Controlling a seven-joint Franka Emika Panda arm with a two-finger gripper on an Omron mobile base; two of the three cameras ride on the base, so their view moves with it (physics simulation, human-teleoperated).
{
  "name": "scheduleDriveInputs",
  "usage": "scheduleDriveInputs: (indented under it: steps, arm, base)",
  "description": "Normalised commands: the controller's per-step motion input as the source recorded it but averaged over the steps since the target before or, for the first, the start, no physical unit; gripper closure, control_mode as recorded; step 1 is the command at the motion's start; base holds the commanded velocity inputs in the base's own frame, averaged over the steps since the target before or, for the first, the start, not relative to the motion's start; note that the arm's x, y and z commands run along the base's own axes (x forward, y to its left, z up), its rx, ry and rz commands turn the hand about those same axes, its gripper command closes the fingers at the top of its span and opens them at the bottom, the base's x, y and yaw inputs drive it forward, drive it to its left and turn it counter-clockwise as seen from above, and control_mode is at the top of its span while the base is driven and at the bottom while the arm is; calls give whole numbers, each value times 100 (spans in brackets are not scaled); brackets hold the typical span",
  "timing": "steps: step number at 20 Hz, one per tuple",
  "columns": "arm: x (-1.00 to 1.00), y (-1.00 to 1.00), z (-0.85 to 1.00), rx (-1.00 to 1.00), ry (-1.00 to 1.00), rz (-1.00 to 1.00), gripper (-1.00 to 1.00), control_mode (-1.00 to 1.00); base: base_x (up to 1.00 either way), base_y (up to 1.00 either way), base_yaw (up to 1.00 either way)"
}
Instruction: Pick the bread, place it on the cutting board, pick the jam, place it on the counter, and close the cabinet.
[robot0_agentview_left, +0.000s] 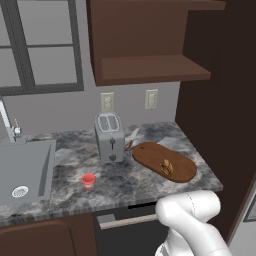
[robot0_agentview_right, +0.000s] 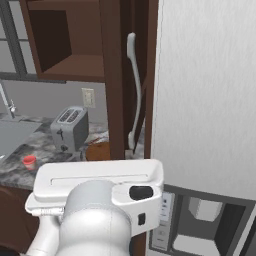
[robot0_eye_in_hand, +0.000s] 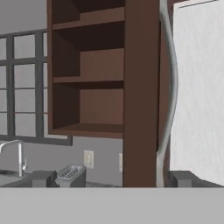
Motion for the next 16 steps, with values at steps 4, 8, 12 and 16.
scheduleDriveInputs:
  steps: [4,8,12,16]
  arm:
    - [9,1,0,0,0,6,-100,-100]
    - [9,0,0,0,0,7,-100,-100]
    - [8,1,0,0,0,8,-100,-100]
    - [6,0,0,0,0,9,-100,-100]
  base:
    - [0,0,0]
    - [0,0,0]
    - [0,0,0]
    - [0,0,0]
